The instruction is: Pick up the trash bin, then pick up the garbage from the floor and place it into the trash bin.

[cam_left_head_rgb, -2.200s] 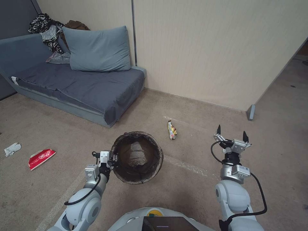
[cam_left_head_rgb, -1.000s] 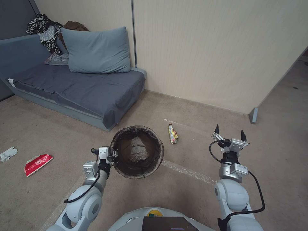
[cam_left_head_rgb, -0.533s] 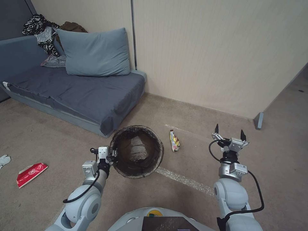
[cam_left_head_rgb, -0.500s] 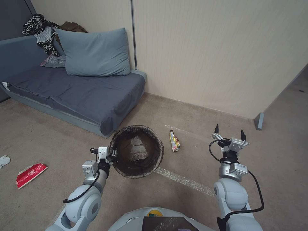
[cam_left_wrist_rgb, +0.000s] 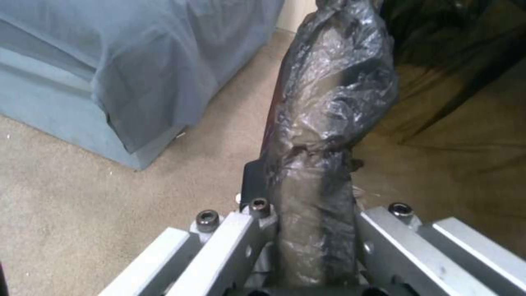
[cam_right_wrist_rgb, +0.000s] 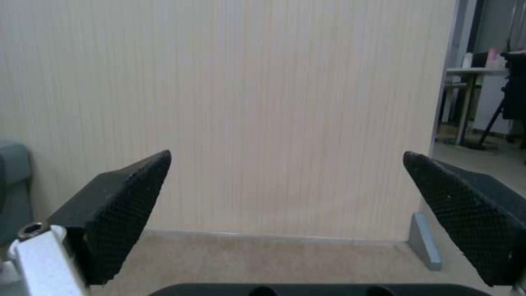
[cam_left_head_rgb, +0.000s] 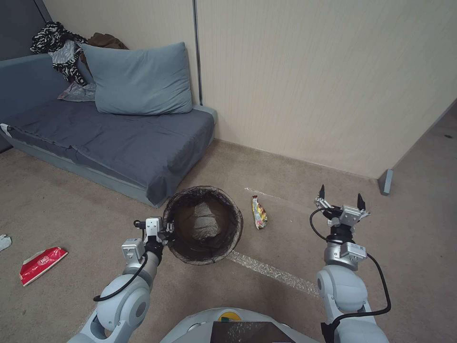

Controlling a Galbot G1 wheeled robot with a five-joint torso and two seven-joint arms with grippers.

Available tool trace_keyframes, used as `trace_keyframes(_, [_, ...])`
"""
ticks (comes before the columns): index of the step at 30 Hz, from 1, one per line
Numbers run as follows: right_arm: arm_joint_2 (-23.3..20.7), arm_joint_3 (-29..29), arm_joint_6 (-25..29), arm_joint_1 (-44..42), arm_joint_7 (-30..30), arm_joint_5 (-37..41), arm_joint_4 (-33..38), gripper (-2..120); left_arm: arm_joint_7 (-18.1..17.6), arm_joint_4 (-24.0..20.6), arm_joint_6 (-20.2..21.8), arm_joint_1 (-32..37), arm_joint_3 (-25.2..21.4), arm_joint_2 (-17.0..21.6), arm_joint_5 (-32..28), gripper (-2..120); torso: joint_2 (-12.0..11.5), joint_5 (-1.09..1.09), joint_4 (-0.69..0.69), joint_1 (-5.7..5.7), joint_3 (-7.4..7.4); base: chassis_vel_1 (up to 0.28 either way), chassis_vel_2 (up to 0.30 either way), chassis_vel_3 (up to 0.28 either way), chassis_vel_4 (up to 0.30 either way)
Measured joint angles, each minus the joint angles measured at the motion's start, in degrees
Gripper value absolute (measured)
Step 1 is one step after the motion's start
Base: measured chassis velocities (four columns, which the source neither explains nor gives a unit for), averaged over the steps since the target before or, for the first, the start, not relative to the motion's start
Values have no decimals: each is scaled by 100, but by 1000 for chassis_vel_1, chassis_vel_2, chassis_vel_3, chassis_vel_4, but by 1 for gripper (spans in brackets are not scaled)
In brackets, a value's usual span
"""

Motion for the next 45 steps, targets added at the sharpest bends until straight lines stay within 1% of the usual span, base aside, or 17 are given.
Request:
trace_keyframes(8, [-173, -24, -149, 55, -6, 86, -51, 100, -10, -3, 4, -33, 6, 21, -34, 3, 0, 0, 0, 0, 0, 0, 0, 0, 0])
trace_keyframes(10, [-374, -39, -226, 95, -18, 209, -89, 100, -29, -5, 26, -108, 50, 57, -85, 3, 0, 0, 0, 0, 0, 0, 0, 0, 0])
trace_keyframes(11, [-374, -39, -226, 95, -18, 209, -89, 100, -29, -5, 26, -108, 50, 57, -85, 3, 0, 0, 0, 0, 0, 0, 0, 0, 0])
trace_keyframes(14, [-710, -91, -403, 163, -20, 503, -155, 100, -51, 9, 52, -187, 108, 100, -149, 3, 0, 0, -2, 0, 0, 0, 0, 0, 0])
trace_keyframes(18, [-886, -141, -536, 230, -20, 732, -204, 100, -53, 10, 55, -189, 117, 104, -161, 3, 0, 1, -1, 0, 0, 0, 0, 0, 0])
trace_keyframes(20, [-1100, -229, -747, 302, -20, 1054, -258, 100, -55, 11, 55, -188, 118, 105, -163, 3, 0, 1, 1, 0, 0, 0, 0, 0, 0])
trace_keyframes(22, [-1148, -250, -799, 320, -23, 1135, -272, 100, -55, 11, 55, -187, 118, 106, -163, 3, 0, 1, 0, 0, 0, 0, 0, 0, 0])
trace_keyframes(23, [-1266, -296, -911, 365, -35, 1337, -309, 100, -55, 12, 55, -186, 118, 107, -164, 3, 0, 1, 0, 0, 0, 0, 0, 0, 0])
trace_keyframes(30, [-1502, -406, -1139, 472, -77, 1694, -389, 100, -54, 11, 55, -185, 113, 112, -165, 3, 0, 1, 0, 0, 0, 0, 0, 0, 0])
trace_keyframes(33, [-1917, -635, -1415, 642, -143, 2138, -580, 100, -48, 12, 49, -187, 97, 117, -169, 3, 0, 2, 1, 0, 0, 0, 0, 0, 0])
trace_keyframes(34, [-1917, -635, -1415, 642, -143, 2138, -580, 100, -48, 12, 49, -187, 97, 117, -169, 3, 0, 2, 1, 0, 0, 0, 0, 0, 0])
trace_keyframes(37, [-2197, -823, -1572, 768, -183, 2415, -763, 100, -39, 33, 33, -196, 87, 114, -179, 3, 0, 1, 0, 0, 1, 0, 0, 0, 0])
trace_keyframes(38, [-2197, -823, -1572, 768, -183, 2415, -763, 100, -39, 33, 33, -196, 87, 114, -179, 3, 0, 1, 0, 0, 1, 0, 0, 0, 0])
trace_keyframes(40, [-2476, -1037, -1659, 930, -294, 2592, -1012, 100, -36, 55, 12, -195, 61, 99, -183, 3, 0, 0, -1, 0, 1, 0, 0, 0, 0])
trace_keyframes(42, [-2602, -1237, -1674, 1084, -394, 2647, -1241, 100, -33, 37, 9, -175, 43, 91, -190, 3, 0, 1, 0, 0, 1, 0, 0, 0, 0])
trace_keyframes(43, [-2602, -1237, -1674, 1084, -394, 2647, -1241, 100, -33, 37, 9, -175, 43, 91, -190, 3, 0, 1, 0, 0, 1, 0, 0, 0, 0])
trace_keyframes(45, [-2676, -1568, -1667, 1438, -519, 2699, -1644, 100, -43, -51, 22, -150, 12, 81, -194, 3, 0, 1, 0, 0, 0, 0, 0, 0, 0])
